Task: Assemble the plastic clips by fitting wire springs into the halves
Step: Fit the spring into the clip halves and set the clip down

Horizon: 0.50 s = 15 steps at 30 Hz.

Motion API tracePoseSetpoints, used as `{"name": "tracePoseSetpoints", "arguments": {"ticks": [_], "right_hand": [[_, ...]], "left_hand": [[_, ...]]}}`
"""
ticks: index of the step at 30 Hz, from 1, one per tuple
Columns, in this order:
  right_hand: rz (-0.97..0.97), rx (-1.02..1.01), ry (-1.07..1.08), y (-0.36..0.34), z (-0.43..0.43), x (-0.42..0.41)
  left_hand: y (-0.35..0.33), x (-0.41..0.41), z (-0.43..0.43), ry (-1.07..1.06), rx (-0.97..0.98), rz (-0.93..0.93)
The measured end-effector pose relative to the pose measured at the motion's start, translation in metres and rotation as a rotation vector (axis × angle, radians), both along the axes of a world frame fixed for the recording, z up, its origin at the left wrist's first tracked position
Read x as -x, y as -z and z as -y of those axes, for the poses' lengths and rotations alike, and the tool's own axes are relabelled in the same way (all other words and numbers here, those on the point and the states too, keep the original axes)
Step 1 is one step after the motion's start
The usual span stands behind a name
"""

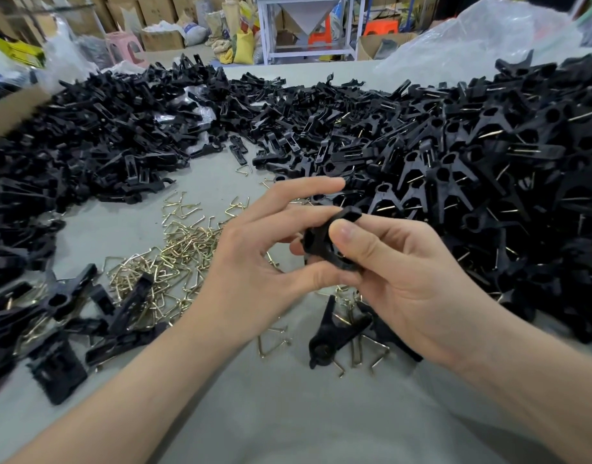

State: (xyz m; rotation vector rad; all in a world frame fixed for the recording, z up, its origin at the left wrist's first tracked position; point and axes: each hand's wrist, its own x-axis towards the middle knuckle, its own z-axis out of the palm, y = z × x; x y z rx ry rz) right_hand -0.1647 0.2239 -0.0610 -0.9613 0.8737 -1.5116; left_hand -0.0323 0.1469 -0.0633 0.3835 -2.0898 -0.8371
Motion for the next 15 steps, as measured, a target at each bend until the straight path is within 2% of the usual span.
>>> {"name": "tracePoseSetpoints", "arguments": {"ticks": [3, 7, 15], "right_hand": [[0.024, -0.017, 0.002, -0.001, -0.0008, 0.0003], [0.08, -0.035, -0.039, -0.0032, 0.0007, 0.001], [0.34, -0.127, -0.237, -0.0037, 0.0005, 0.0012]], "left_hand": [[0.0004, 0.0006, -0.0017, 0.019, -0.065, 0.013], [-0.0007, 0.0004, -0.0023, 0.015, -0.05, 0.004], [0.0009, 0.0013, -0.0032, -0.074, 0.013, -0.002]]}}
